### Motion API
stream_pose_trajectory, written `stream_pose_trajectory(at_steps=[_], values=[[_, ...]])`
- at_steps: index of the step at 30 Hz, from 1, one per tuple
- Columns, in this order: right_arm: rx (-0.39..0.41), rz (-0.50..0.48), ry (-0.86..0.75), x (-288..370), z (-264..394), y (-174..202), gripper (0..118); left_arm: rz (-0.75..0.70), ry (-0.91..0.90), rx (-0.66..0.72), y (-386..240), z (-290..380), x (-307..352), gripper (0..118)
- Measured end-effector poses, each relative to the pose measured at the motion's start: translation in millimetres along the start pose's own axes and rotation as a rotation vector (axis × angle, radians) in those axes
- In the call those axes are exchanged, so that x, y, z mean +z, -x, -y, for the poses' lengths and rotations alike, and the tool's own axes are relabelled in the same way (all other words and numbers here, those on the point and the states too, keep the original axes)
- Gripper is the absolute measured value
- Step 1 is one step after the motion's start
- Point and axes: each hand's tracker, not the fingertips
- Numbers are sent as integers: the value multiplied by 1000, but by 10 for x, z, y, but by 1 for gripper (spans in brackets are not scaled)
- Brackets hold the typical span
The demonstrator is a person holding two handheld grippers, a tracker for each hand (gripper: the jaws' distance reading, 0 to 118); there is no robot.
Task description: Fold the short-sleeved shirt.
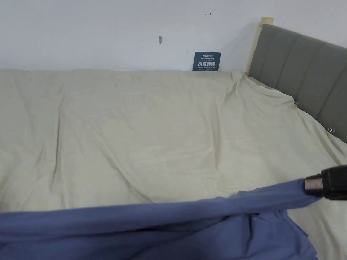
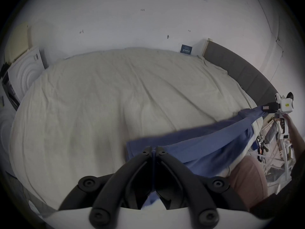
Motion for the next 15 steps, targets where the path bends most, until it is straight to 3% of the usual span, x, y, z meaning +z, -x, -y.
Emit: stream_pose_trajectory(at_steps=[9,12,14,15], values=[[-27,61,67,-634,754,-320,1,2,90,88,64,747,-442,3],[-30,97,34,-668,806,-262,24,16,85,157,76,764,-462,8],[-28,136,7,-636,803,-203,67,19,77,162,55,763,-436,31],[1,161,-13,-599,785,-192,88,22,77,157,39,748,-401,50]])
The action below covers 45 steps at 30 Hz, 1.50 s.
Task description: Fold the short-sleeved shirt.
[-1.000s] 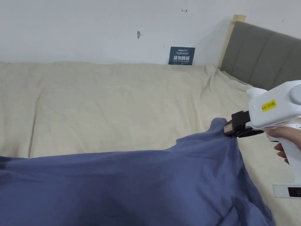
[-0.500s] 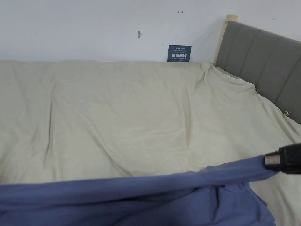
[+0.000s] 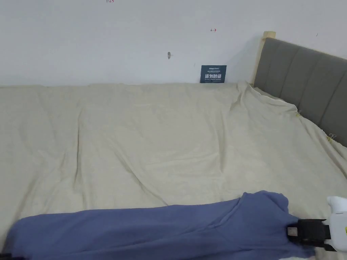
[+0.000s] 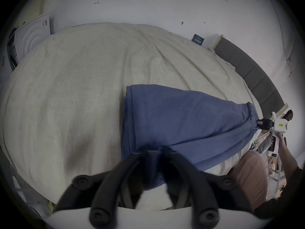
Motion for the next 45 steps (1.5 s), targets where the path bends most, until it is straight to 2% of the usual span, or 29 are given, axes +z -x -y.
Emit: stream_pose_trajectory(at_steps=[1,2,3,4,5,9,11,13,15,16,17,18,19,21,25,29,31,33,35,36,37,38,39,40,42,45], values=[[31,6,-50,65,-19,7,96,2,-4,-2,-26,-10,48,74],[43,13,-94,155,-39,41,96,-7,-11,-3,-59,-27,99,74],[48,10,-159,298,-65,97,96,-47,-22,-19,-112,-34,169,83],[49,-12,-212,437,-91,161,96,-79,-56,-57,-168,-33,256,107],[48,-40,-270,576,-103,222,96,-95,-115,-100,-245,-16,372,118],[44,-184,-492,1062,2,708,96,-119,-274,-192,-628,32,743,118],[45,-228,-561,1191,93,986,96,-129,-355,-203,-832,50,859,118],[49,-269,-686,1246,237,1311,96,-83,-514,-179,-1052,85,1012,118],[60,-294,-737,1280,342,1569,90,-20,-637,-154,-1206,117,1136,107],[82,-322,-737,1259,371,1667,61,-6,-684,-142,-1283,144,1187,82],[115,-334,-746,1225,393,1740,9,7,-726,-132,-1320,167,1216,35],[153,-295,-748,1187,405,1838,0,21,-760,-137,-1360,175,1232,0],[186,-244,-760,1233,492,1921,0,-80,-820,-170,-1390,165,1234,0],[206,-286,-766,1215,539,1968,0,-25,-783,-170,-1403,214,1179,0],[186,-336,-729,1207,565,2020,0,-69,-785,-178,-1360,322,1141,0],[219,-308,-702,1220,546,2052,0,-144,-658,-122,-958,145,1165,0],[232,-314,-691,1257,556,2023,0,-65,-507,-12,-505,-59,1104,0],[254,-309,-664,1227,535,2089,0,116,-274,123,29,-284,912,0],[272,-314,-631,1198,540,2102,0,302,-163,189,437,-349,692,1],[278,-315,-615,1146,530,2105,0,282,-169,244,590,-339,588,15],[287,-315,-598,1086,514,2112,0,288,-132,277,736,-345,465,57],[294,-318,-586,1058,511,2133,0,311,-79,303,784,-375,339,93],[303,-320,-573,1025,506,2161,0,356,-29,327,878,-363,209,118],[313,-319,-562,986,510,2214,0,449,10,340,993,-349,209,117],[323,-323,-533,903,506,2307,0,517,40,417,1163,-415,-59,117],[320,-338,-483,787,486,2420,0,617,107,425,1231,-362,-361,118]])
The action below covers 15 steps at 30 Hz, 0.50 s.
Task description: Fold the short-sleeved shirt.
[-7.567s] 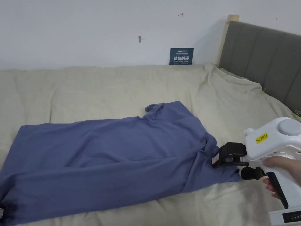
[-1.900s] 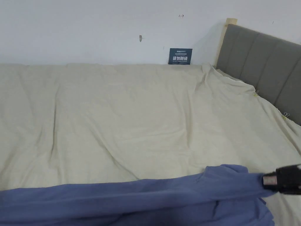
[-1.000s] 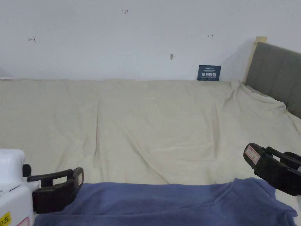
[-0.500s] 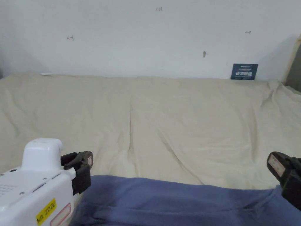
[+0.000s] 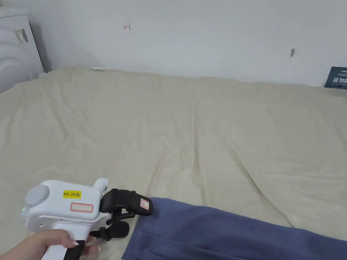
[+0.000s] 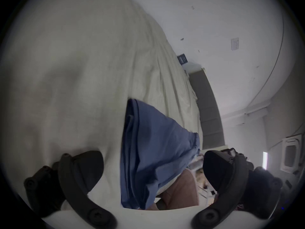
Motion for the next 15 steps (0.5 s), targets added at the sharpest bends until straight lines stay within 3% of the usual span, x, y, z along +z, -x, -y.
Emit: stream_pose_trajectory(at_steps=[2,5,15], values=[[-9,-6,23,-93,11,21,0,127,-27,-20,19,-36,-38,118],[-19,-10,48,-207,30,65,0,193,13,85,92,-99,-197,118],[-69,-41,106,-410,110,82,0,193,116,24,103,-222,-514,115]])
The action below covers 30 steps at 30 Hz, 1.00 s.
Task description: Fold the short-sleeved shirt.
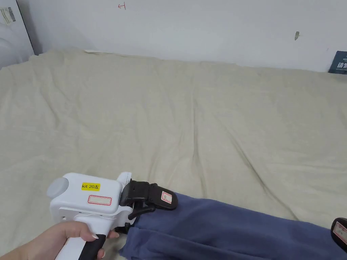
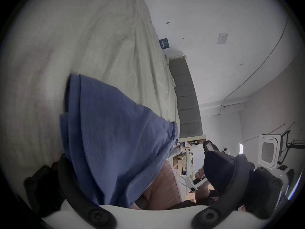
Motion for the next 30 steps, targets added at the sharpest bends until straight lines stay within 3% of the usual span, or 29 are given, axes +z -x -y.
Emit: stream_pose_trajectory(at_steps=[1,2,3,4,5,6,7,8,12,14,16,22,27,30], values=[[1,-3,2,17,12,-4,0,-22,-19,12,-61,66,-41,103],[2,-6,4,28,17,-14,0,-55,-45,11,-84,94,-26,103],[5,-8,5,42,21,-27,0,-118,-96,10,-83,107,-8,94],[9,-7,5,73,38,-33,0,-255,-116,-6,-57,123,-22,58],[12,-5,5,100,54,-39,0,-400,-127,-10,-84,179,-111,4],[13,-4,4,119,59,-56,0,-395,-140,18,32,232,-68,4],[10,-5,3,135,60,-78,0,-225,-169,67,-42,222,-68,4],[2,-7,2,163,75,-93,0,-283,-153,49,-147,215,-122,4],[-27,-10,9,232,77,-163,0,-657,-93,-263,-741,242,-268,4],[-32,-10,4,272,65,-194,0,-715,-122,-378,-1089,273,-219,4],[-31,-11,-10,318,58,-215,0,-747,-142,-391,-1287,271,-57,4],[-67,-41,-47,432,80,-278,0,-1177,-120,-448,-1532,392,319,4],[-23,-45,-68,493,140,-274,0,-1118,-128,-446,-1820,508,100,4],[-16,-45,-67,557,164,-269,0,-946,-35,-419,-1980,516,-416,4]])
